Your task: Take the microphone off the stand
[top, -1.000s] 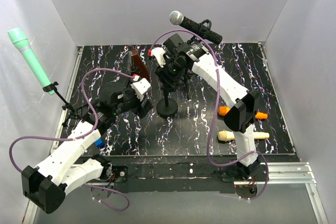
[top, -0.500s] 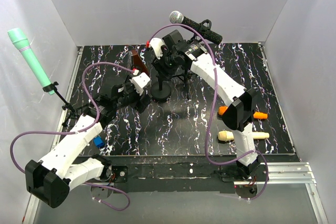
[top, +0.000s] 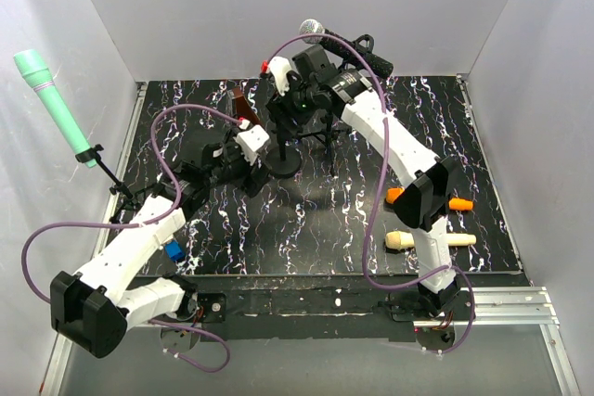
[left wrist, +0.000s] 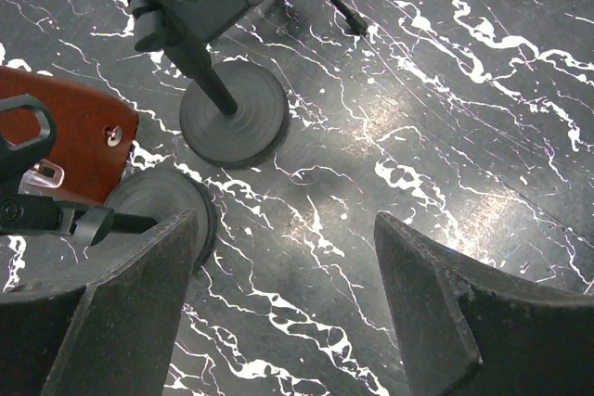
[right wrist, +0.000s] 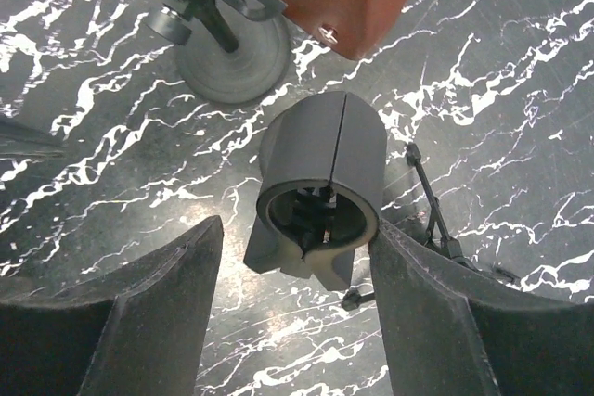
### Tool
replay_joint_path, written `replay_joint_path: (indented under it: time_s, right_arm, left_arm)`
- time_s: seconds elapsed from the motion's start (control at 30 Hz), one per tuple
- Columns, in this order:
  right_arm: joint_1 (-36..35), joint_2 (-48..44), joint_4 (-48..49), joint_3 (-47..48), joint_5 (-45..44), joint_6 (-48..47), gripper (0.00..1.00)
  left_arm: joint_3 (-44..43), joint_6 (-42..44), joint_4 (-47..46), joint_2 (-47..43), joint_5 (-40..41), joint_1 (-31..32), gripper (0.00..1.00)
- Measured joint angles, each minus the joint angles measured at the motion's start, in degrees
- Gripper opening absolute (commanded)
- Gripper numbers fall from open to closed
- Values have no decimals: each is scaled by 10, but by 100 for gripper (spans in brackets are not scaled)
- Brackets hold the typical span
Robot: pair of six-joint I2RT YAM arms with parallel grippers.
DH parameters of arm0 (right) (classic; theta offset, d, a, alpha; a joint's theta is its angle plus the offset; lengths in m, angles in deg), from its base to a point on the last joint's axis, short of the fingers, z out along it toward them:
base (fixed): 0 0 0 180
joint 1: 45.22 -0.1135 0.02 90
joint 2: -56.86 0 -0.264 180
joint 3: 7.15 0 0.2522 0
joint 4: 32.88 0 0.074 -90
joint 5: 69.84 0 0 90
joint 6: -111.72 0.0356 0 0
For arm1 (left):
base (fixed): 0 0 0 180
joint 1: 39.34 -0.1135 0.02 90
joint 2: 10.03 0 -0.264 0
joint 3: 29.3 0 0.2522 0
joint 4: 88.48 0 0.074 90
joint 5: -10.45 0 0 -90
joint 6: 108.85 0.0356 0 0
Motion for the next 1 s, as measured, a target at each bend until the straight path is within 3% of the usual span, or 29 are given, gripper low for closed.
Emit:
replay_joint_path:
  time_s: [0.23,0.53,0.7,0.87,1.0]
  right_arm:
    - [3,-39,-28,25,79,-12,70]
    - [13,-272,-10,-21,150,-30,68]
    - [88,-335,14,-4,164,3,79]
    - [191,-343,23,-34,163,32,80]
    - [231,-338,27,-63,151,35,81]
  left_arm:
    - [-56,-1,10,23,-15,0,76]
    - [-215,-27,15,91,-83,0,76]
    - [-310,-63,-5,170,-116,0,78]
    - [-386,-133,-52,243,-113,0,84]
    - [-431,-192,-92,293,-99,1,88]
